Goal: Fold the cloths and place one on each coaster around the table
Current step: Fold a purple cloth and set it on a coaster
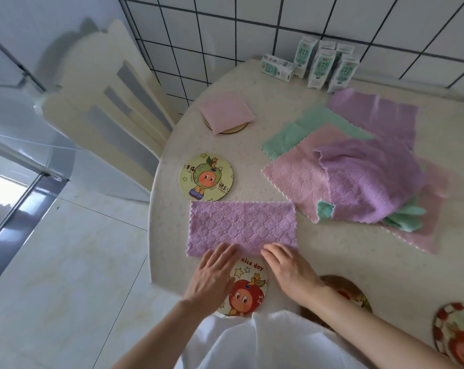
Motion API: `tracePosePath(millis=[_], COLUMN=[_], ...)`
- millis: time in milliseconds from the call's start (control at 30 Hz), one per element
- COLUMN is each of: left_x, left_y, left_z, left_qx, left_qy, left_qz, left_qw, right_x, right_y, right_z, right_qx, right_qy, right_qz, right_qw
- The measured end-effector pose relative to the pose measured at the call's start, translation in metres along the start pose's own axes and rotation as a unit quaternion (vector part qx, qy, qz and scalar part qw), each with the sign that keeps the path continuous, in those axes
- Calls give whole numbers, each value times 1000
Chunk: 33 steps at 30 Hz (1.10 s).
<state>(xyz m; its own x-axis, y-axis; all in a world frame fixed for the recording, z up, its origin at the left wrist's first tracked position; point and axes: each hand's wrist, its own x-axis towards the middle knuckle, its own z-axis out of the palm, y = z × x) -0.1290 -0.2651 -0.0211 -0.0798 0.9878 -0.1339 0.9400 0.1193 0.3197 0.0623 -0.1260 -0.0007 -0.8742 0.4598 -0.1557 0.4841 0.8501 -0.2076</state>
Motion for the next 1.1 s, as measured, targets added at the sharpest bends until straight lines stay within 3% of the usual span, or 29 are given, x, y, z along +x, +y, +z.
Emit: tracePosePath(millis=[233,767,933,1100], left_x=[-41,-41,-43,-37], left_y=[-40,-31,-36,-31], left_z=[-7,-8,-9,-13], left_qx=[-22,34,62,9], left_qy=[7,12,14,9], left_qz=[-147,-189,-175,-221], left_qw=[989,981,983,975], right_x=[-25,12,5,-14], right_y=[31,21,23,15], right_z=[-6,-15,-28,-39], right_qx=[-9,-117,-69,64], right_qy=[-21,-43,-25,-14], right_qz=[24,40,29,-8], right_qw=[999,991,997,998])
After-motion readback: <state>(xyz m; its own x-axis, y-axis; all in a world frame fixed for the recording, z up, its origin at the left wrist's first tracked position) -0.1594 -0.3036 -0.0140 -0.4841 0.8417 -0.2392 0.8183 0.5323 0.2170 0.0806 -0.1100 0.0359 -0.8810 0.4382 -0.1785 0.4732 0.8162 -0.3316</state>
